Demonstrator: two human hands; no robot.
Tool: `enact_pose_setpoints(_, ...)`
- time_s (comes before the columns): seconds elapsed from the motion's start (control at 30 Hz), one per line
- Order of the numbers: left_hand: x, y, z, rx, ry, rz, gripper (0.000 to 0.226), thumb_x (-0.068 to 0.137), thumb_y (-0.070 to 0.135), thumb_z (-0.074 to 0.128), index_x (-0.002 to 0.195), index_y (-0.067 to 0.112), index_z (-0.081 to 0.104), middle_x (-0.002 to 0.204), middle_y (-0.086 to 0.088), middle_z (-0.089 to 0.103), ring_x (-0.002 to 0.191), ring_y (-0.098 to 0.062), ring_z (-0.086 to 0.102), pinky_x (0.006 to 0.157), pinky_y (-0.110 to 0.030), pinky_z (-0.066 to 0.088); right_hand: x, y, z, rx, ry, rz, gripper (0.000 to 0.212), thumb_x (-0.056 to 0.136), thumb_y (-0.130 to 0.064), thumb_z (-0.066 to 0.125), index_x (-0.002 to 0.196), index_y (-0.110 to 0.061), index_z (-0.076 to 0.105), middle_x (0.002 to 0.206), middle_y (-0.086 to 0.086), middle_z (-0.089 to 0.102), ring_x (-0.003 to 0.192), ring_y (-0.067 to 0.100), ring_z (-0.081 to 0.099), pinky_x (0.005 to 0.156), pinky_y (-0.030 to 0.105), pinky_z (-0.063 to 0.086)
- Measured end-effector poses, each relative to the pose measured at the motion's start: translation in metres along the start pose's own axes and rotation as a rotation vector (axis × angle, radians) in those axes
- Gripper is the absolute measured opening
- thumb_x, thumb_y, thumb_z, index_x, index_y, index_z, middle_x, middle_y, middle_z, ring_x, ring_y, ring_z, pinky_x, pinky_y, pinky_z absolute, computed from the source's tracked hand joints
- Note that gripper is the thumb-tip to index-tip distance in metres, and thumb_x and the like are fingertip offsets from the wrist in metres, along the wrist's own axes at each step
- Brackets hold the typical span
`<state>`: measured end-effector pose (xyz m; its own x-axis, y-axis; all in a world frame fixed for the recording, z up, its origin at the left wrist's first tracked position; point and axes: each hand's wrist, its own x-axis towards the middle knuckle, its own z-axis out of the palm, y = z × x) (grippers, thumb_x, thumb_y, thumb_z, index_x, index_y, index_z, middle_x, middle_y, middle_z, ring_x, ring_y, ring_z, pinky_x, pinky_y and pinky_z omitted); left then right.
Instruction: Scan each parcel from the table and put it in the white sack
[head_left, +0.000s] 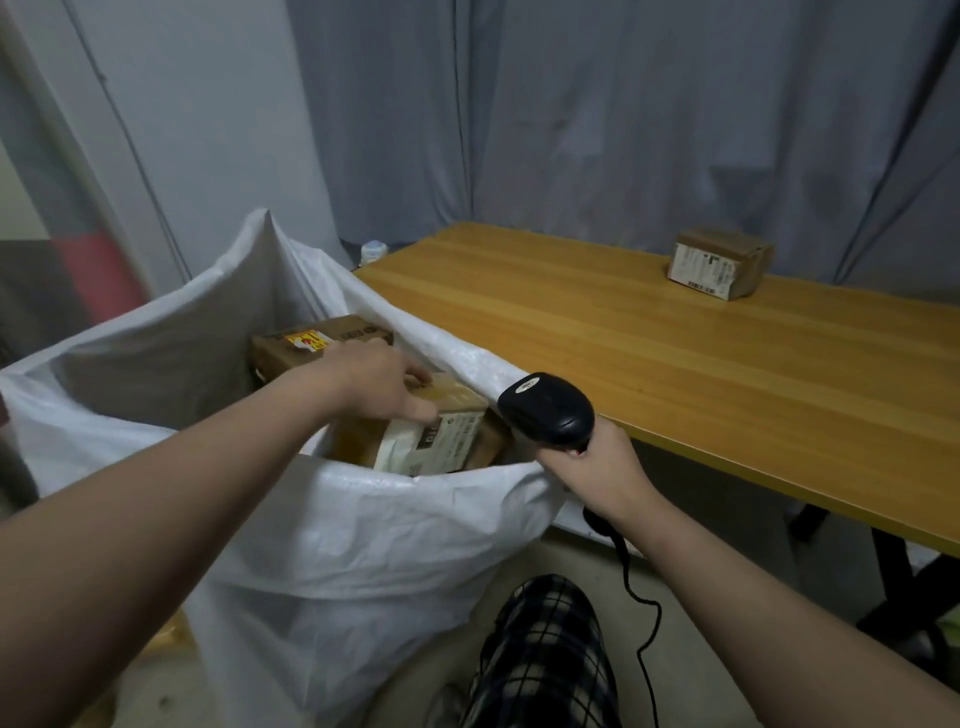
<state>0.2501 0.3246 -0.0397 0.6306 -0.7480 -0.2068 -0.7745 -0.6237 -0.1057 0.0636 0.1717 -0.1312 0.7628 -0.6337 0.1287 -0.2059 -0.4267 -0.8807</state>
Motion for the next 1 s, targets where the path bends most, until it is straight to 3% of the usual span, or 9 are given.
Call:
enact_pose_setpoints(0.07, 0.001, 0.000, 0.000, -0.056, 0.062, 0.022, 0.065, 0.073, 0.070, 0.056, 0.132, 0.046, 0.047, 0.134, -0.003, 0.053, 0.121, -0.027, 0.047, 0.099, -0.043, 0.037, 0.009, -0.019, -0.006, 0.077, 0.086, -0.029, 0.017, 0.076, -0.009, 0.072, 0.075, -0.023, 0.062, 0.065, -0.004, 0.060, 0.069, 0.015, 0.060, 0.058, 0.023, 0.044)
enact_pose_setpoints(0.17, -0.001, -0.007, -0.007, -0.144, 0.114, -0.017, 0.076, 0.058, 0.078, 0.050, 0.127, 0.048, 0.052, 0.136, -0.003, 0.051, 0.123, -0.027, 0.046, 0.102, -0.044, 0.038, 0.010, -0.047, -0.010, 0.328, 0.196, -0.134, 0.027, 0.079, -0.003, 0.072, 0.077, -0.028, 0.064, 0.067, -0.007, 0.063, 0.066, 0.003, 0.061, 0.061, 0.017, 0.047)
enact_pose_setpoints(0.43, -0.003, 0.007, -0.005, -0.417, 0.199, 0.040, 0.072, 0.064, 0.073, 0.061, 0.127, 0.039, 0.056, 0.133, -0.002, 0.052, 0.122, -0.025, 0.048, 0.101, -0.042, 0.042, -0.004, -0.008, -0.019, 0.203, 0.132, -0.018, 0.020, 0.080, -0.008, 0.073, 0.078, -0.026, 0.064, 0.063, -0.009, 0.062, 0.066, 0.008, 0.060, 0.063, 0.023, 0.044)
enact_pose_setpoints(0.5, -0.002, 0.016, -0.001, -0.425, 0.136, 0.078, 0.065, 0.073, 0.066, 0.065, 0.131, 0.039, 0.053, 0.133, -0.002, 0.049, 0.123, -0.024, 0.046, 0.103, -0.040, 0.040, -0.008, -0.007, -0.014, 0.213, 0.137, -0.002, 0.021, 0.080, -0.008, 0.073, 0.078, -0.027, 0.063, 0.065, -0.009, 0.062, 0.067, 0.006, 0.059, 0.063, 0.022, 0.043)
enact_pose_setpoints(0.63, -0.006, 0.022, 0.006, -0.026, -0.082, 0.127, 0.064, 0.077, 0.064, 0.062, 0.136, 0.049, 0.043, 0.115, -0.002, 0.040, 0.116, -0.028, 0.042, 0.099, -0.039, 0.036, -0.011, -0.007, -0.013, 0.236, 0.145, -0.029, 0.020, 0.080, -0.007, 0.073, 0.082, -0.025, 0.065, 0.072, -0.004, 0.065, 0.072, 0.006, 0.060, 0.066, 0.021, 0.045)
enact_pose_setpoints(0.73, -0.010, 0.007, 0.001, 0.084, -0.273, 0.050, 0.056, 0.075, 0.056, 0.065, 0.127, 0.037, 0.057, 0.114, 0.003, 0.052, 0.109, -0.022, 0.052, 0.094, -0.035, 0.045, -0.016, -0.005, -0.013, 0.247, 0.146, -0.053, 0.010, 0.080, -0.002, 0.071, 0.087, -0.007, 0.066, 0.074, 0.014, 0.063, 0.071, 0.011, 0.058, 0.066, 0.023, 0.044)
enact_pose_setpoints(0.8, -0.013, -0.002, 0.003, 0.179, -0.341, -0.019, 0.052, 0.078, 0.058, 0.061, 0.125, 0.036, 0.060, 0.122, 0.001, 0.056, 0.112, -0.022, 0.051, 0.097, -0.037, 0.043, -0.018, -0.002, -0.010, 0.244, 0.134, -0.054, 0.009, 0.079, -0.002, 0.071, 0.083, -0.004, 0.064, 0.065, 0.011, 0.057, 0.066, 0.009, 0.055, 0.062, 0.022, 0.043)
enact_pose_setpoints(0.9, -0.010, 0.004, 0.005, 0.191, -0.206, -0.001, 0.060, 0.082, 0.071, 0.048, 0.136, 0.045, 0.046, 0.139, -0.006, 0.040, 0.131, -0.030, 0.033, 0.105, -0.047, 0.026, -0.017, -0.002, -0.008, 0.240, 0.124, -0.052, 0.019, 0.079, -0.004, 0.072, 0.072, -0.018, 0.062, 0.059, -0.007, 0.057, 0.061, 0.007, 0.055, 0.060, 0.020, 0.043)
enact_pose_setpoints(1.0, 0.006, 0.031, 0.002, 0.107, 0.019, 0.142, 0.057, 0.088, 0.068, 0.042, 0.139, 0.043, 0.043, 0.144, -0.006, 0.037, 0.134, -0.030, 0.028, 0.108, -0.048, 0.020, -0.012, -0.001, -0.013, 0.250, 0.152, -0.045, 0.010, 0.080, -0.008, 0.072, 0.081, -0.015, 0.066, 0.069, 0.001, 0.062, 0.069, 0.014, 0.059, 0.064, 0.028, 0.044)
